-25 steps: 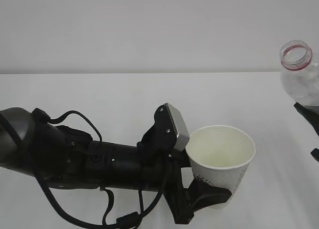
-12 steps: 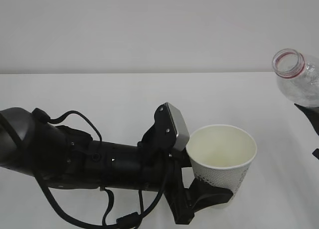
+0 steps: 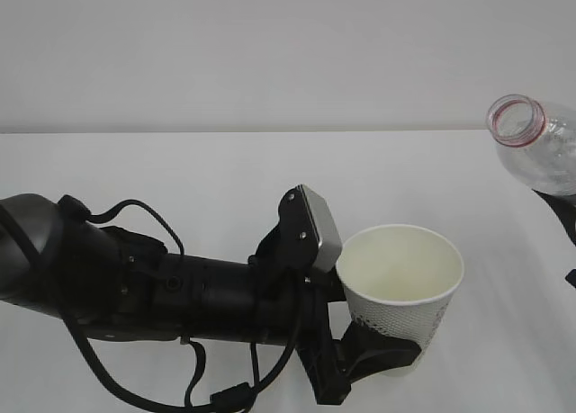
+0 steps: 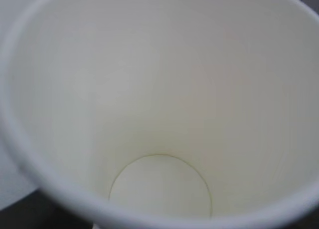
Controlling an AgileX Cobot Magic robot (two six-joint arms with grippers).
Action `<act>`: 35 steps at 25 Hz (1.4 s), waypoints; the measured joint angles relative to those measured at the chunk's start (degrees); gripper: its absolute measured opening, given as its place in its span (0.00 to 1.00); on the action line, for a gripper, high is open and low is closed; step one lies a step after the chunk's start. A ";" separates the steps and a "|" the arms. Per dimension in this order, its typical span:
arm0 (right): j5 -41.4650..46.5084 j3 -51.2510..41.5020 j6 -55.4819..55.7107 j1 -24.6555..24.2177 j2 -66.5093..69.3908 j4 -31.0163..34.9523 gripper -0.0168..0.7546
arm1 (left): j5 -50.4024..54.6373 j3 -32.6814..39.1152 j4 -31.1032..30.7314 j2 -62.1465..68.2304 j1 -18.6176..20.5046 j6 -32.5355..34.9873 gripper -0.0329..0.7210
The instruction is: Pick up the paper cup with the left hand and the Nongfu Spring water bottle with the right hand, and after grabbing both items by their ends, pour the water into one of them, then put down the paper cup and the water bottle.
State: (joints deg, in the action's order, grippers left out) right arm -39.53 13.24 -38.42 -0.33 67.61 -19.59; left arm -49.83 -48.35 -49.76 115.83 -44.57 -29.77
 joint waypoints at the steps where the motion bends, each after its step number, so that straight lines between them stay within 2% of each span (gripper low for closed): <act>1: 0.00 0.00 -0.09 0.00 0.00 0.00 0.62 | 0.00 0.00 0.00 0.00 0.00 0.00 0.76; 23: -0.35 0.00 -0.22 0.00 0.00 0.84 0.62 | 0.00 0.00 -0.08 0.00 0.00 0.00 0.76; 29: -2.46 0.00 -1.41 0.00 0.00 -2.20 0.62 | 0.00 0.00 -0.08 0.00 0.00 0.00 0.76; 35: -2.85 0.00 -2.99 0.00 0.00 -2.30 0.62 | 0.00 0.00 -0.08 0.00 0.00 -0.10 0.76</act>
State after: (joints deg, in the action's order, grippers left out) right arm -42.39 13.24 -41.42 -0.33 67.61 -21.89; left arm -49.83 -48.35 -49.84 115.83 -44.57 -29.87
